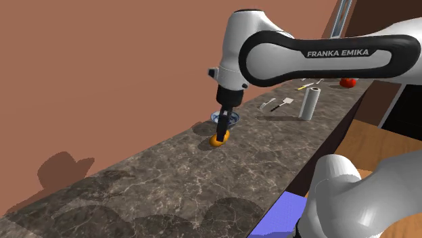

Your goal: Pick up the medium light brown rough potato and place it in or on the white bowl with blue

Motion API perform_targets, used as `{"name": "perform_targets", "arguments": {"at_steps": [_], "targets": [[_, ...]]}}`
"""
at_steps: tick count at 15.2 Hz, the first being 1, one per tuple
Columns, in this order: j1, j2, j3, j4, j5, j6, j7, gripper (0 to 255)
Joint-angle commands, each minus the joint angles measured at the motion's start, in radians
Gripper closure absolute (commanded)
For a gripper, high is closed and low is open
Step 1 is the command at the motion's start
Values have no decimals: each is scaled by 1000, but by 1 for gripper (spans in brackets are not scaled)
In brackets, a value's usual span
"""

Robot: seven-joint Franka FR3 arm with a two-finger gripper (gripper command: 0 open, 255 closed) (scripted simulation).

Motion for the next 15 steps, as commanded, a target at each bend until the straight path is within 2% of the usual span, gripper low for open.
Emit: {"name": "perform_targets", "arguments": {"at_steps": [1, 8, 15], "targets": [[1, -14, -14, -62, -54, 58, -73, 0], [-21, 36, -97, -225, -257, 326, -309, 0], [-76, 220, -201, -291, -491, 672, -506, 0]]}}
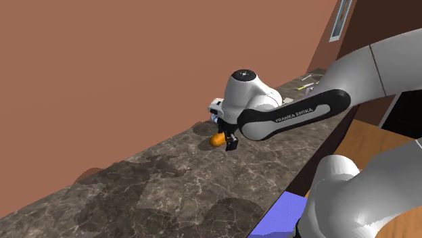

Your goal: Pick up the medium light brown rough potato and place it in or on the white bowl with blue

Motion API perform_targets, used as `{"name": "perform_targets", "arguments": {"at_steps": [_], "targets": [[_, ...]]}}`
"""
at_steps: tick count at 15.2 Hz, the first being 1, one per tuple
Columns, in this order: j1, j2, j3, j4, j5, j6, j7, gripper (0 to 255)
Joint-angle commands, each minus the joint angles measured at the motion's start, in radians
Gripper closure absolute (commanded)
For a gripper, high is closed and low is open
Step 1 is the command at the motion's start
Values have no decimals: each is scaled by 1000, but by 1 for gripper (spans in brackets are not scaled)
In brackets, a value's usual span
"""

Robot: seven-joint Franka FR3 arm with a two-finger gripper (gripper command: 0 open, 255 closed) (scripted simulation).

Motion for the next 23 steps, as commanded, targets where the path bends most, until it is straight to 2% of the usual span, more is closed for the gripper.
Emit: {"name": "perform_targets", "arguments": {"at_steps": [1, 8, 16, 23], "targets": [[-15, 90, -28, 1, -74, 124, -44, 0], [-111, 416, -87, 95, -355, 498, -125, 0], [-152, 589, -88, 168, -475, 619, -18, 0], [-151, 589, -89, 168, -475, 619, -18, 0]]}}
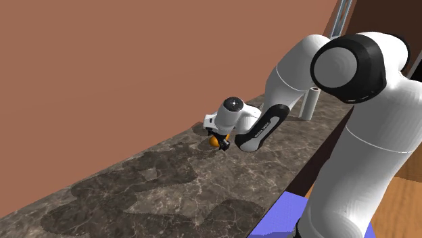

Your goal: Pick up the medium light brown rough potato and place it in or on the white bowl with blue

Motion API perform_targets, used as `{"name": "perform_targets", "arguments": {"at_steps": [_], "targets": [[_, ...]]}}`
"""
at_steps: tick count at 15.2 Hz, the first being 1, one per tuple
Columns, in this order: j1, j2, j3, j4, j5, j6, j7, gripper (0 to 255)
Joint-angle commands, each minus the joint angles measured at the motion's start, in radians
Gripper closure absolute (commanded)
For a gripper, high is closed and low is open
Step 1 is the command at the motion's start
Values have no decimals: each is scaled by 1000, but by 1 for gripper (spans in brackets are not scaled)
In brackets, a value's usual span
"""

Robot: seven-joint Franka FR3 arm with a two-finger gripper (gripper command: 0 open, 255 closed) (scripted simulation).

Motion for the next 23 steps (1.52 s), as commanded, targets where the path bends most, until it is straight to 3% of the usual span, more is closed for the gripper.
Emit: {"name": "perform_targets", "arguments": {"at_steps": [1, 2, 11, 16, 23], "targets": [[0, 0, 0, 0, 0, 0, 0, 0], [0, 0, 0, 0, 0, 0, 0, 255], [0, 0, 0, 0, 0, 0, 0, 255], [28, -77, -2, -13, 137, -68, -133, 255], [72, -175, -14, -6, 252, -174, -248, 255]]}}
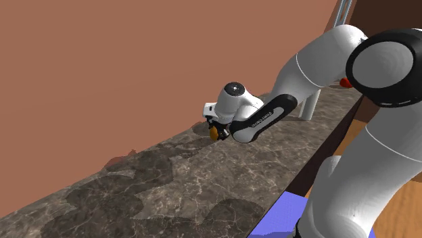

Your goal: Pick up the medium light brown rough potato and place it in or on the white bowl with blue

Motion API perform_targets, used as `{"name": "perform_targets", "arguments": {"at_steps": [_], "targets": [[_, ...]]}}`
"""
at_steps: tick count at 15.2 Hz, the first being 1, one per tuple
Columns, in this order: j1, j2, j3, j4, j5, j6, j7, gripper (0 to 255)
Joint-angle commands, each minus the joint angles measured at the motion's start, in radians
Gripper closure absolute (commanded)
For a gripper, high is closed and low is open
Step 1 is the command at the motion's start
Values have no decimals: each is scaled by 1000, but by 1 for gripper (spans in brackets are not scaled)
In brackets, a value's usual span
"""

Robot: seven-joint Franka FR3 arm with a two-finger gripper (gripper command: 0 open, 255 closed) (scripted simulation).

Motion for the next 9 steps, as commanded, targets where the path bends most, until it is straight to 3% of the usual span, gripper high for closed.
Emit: {"name": "perform_targets", "arguments": {"at_steps": [1, 9], "targets": [[12, -24, -5, 7, 29, -31, -31, 255], [48, -115, -8, 42, 102, -155, -106, 255]]}}
